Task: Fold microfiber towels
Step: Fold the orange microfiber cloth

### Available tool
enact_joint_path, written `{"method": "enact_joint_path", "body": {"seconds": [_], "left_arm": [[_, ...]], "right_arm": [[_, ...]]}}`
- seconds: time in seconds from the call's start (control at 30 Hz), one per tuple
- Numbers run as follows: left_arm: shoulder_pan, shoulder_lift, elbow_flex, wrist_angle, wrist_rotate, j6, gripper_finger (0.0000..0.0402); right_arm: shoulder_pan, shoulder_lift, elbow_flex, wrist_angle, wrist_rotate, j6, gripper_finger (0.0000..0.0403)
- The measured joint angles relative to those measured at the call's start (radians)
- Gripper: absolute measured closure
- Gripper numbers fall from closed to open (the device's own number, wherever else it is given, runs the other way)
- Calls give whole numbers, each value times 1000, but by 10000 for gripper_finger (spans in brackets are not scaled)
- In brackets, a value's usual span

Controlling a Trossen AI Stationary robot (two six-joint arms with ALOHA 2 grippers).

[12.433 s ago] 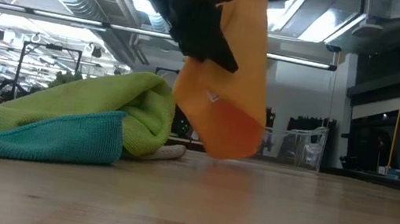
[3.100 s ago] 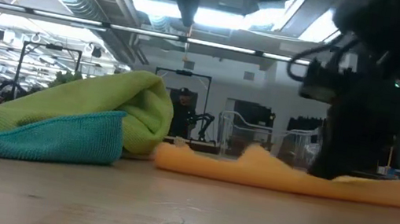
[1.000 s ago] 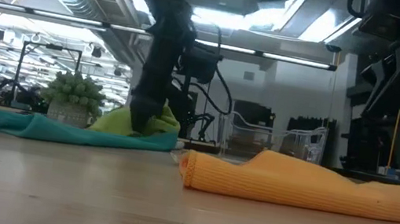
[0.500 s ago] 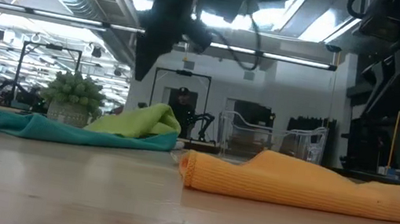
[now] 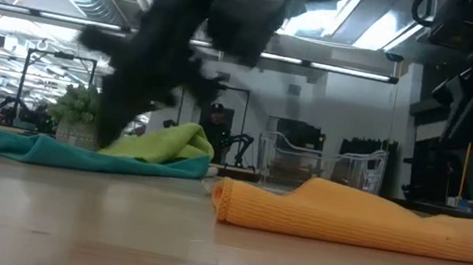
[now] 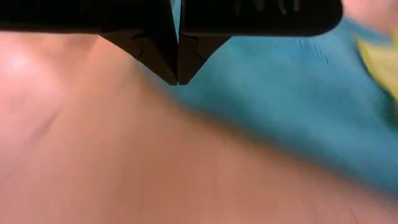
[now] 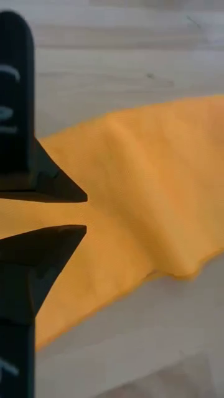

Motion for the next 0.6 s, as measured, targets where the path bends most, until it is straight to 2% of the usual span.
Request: {"method": "enact_joint_path", "body": {"seconds": [0.17,0.33,0.47,0.6], "left_arm": [[22,0,-173,-27,-26,-39,401],[101,-2,-298,-75,-167,-88,401],[171,-8,-310,-116,-215,-109,401],[200,-83,-275,-152,-229,-130,401]], "right_arm": [[0,0,0,0,0,-5,331],[0,0,0,0,0,-6,331],[0,0,0,0,0,-7,331],[0,0,0,0,0,-8,331]]}}
